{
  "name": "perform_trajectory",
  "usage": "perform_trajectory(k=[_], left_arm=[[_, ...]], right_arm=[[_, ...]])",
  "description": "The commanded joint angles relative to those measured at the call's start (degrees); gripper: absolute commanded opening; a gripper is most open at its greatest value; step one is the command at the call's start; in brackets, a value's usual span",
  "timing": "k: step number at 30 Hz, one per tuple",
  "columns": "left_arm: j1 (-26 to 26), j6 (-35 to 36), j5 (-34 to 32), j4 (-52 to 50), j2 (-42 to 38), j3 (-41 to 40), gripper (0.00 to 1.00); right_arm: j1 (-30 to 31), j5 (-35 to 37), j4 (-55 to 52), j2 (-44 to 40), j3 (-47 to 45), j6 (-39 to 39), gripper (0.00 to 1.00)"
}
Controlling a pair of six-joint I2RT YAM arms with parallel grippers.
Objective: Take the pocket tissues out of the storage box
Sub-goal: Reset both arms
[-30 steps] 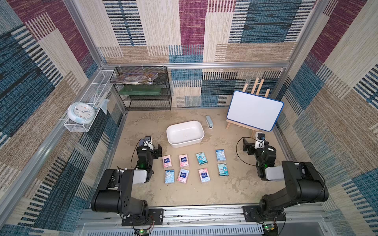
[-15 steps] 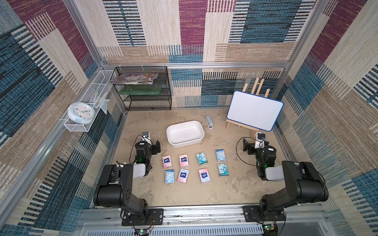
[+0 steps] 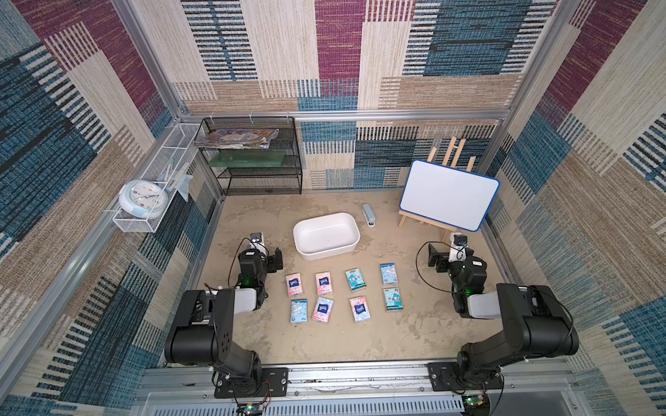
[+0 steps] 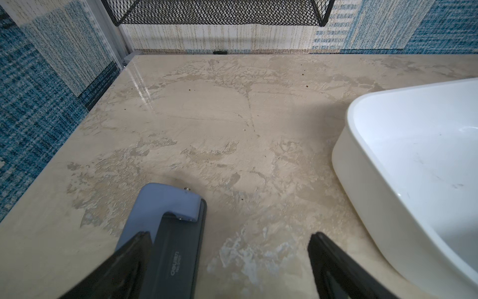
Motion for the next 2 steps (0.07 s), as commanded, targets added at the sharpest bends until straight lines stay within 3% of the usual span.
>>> perform_trajectory(k=[1, 2], left_arm=[[0.0, -0.3, 0.8, 0.4, 0.0, 0.2, 0.99], [0.1, -0.3, 0.8, 0.4, 0.0, 0.1, 0.99]], right_arm=[[0.0, -0.3, 1.8, 0.0, 0.1, 0.5, 0.98], [0.0, -0.3, 1.8, 0.0, 0.1, 0.5, 0.98]])
